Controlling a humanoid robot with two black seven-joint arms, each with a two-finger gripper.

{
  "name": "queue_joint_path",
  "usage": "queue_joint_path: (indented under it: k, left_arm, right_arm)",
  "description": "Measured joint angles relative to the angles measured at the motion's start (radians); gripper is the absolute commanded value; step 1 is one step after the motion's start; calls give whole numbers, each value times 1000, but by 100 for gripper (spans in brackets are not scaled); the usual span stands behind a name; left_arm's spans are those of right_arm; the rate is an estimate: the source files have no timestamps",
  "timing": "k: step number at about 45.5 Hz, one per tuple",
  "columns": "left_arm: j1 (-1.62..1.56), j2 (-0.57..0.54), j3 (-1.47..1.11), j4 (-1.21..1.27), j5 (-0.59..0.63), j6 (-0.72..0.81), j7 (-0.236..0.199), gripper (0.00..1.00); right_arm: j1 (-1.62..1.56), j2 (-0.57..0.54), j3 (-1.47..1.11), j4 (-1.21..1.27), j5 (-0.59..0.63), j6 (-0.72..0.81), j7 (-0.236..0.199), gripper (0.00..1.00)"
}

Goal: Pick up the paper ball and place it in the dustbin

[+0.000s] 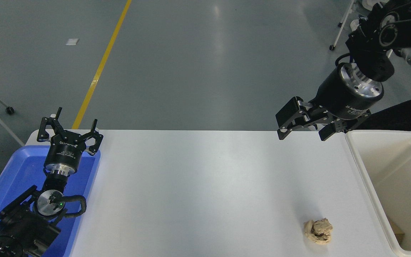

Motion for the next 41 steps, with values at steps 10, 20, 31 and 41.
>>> queue_joint_path:
  k: [10,20,31,41]
  left_arm:
    - [0,0,-5,0,0,0,1,100]
    - [0,0,-5,0,0,0,1,100]
    - [0,0,-5,0,0,0,0,100]
    - [0,0,-5,0,0,1,-1,100]
  right_arm:
    - [-14,5,-1,-2,-1,0,0,100]
    - [-62,32,6,-10,-1,0,0,100]
    - [-117,34,27,-4,81,0,2,100]
    - [-223,3,45,-5,37,-12,2,100]
